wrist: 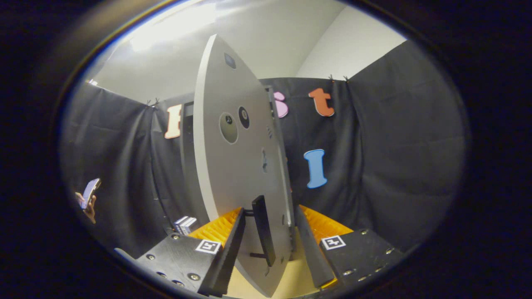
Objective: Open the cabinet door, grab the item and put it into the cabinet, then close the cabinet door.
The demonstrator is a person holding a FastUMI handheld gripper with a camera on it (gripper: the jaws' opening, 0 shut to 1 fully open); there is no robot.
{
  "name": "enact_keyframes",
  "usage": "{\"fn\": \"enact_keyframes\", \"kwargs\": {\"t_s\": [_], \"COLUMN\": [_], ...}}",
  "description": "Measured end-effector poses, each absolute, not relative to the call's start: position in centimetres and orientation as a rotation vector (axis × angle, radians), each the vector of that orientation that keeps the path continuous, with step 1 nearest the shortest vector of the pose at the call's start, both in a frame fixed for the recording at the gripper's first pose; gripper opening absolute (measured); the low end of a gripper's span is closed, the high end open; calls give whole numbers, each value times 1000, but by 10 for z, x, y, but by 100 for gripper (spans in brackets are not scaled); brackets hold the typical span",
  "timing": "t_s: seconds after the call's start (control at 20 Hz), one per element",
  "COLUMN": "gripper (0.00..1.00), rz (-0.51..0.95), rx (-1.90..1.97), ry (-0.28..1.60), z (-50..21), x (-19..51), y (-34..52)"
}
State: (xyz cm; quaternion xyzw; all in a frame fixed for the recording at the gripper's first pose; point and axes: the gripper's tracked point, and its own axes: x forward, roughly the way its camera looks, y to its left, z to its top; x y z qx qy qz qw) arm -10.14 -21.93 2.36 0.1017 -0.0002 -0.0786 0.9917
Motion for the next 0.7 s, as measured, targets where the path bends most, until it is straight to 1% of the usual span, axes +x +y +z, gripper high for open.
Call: {"fn": "enact_keyframes", "kwargs": {"t_s": [0.45,0.7], "gripper": [73,73], "rz": [108,201], "rx": [225,182], "ry": [42,84], "z": [15,-3], "x": [-28,15], "y": [-120,-80]}}
